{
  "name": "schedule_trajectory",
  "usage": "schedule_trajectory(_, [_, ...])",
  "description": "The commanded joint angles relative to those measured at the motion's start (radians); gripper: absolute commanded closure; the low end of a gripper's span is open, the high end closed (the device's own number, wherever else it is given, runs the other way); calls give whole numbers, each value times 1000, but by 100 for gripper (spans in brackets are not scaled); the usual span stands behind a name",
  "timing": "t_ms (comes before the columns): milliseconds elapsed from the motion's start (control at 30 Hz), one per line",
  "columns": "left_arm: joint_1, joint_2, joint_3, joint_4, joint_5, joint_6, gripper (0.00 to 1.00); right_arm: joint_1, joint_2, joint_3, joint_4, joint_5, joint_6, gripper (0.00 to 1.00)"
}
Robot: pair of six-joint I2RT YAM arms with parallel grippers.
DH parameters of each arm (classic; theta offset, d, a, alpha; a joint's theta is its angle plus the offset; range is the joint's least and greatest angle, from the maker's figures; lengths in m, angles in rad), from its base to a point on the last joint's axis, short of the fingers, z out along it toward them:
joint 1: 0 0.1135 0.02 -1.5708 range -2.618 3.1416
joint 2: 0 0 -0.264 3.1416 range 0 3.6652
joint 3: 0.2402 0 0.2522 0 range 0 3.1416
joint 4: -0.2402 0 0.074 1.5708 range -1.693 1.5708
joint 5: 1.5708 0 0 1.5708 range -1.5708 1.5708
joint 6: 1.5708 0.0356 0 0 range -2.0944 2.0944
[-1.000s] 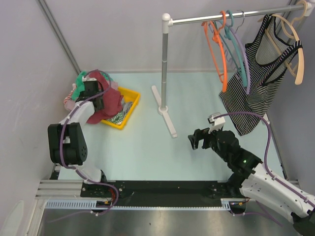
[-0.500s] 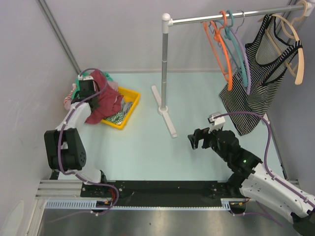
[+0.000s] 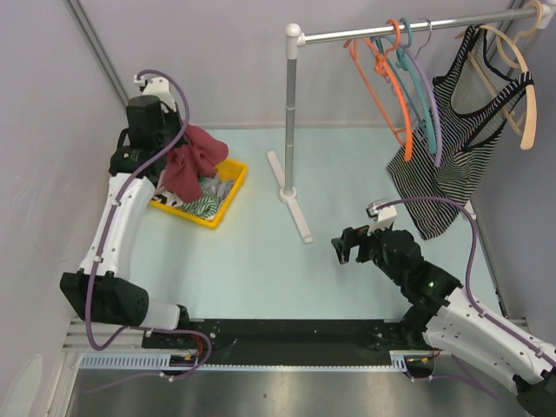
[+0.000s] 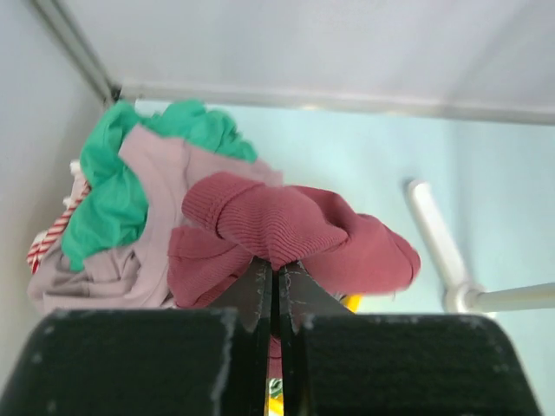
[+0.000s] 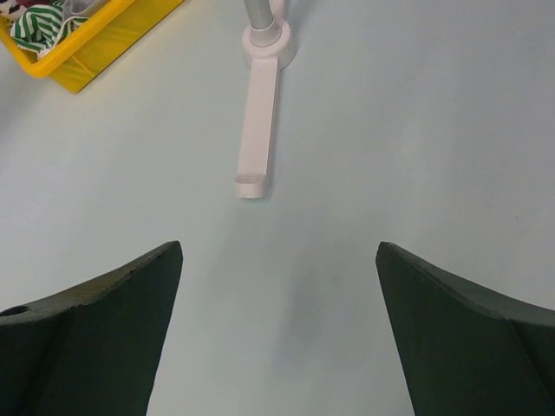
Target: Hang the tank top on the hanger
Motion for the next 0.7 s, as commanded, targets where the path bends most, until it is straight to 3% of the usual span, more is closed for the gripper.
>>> schedule_trajectory(0, [-26,-62,138,-7,83,-9,100,-5,-18,24,14,7,10,0])
schedule_trajectory(300, [-112,-181,212,32,217,27,100,-5,-11,27,12,16,12,0])
schedule_trajectory(467, [-346,-246,162,8,90,162,100,-5,12,50,1,16,10,0])
schedule_trajectory(667, [-583,-339,16,6,-7,187,100,-5,12,70,-31,15,22,0])
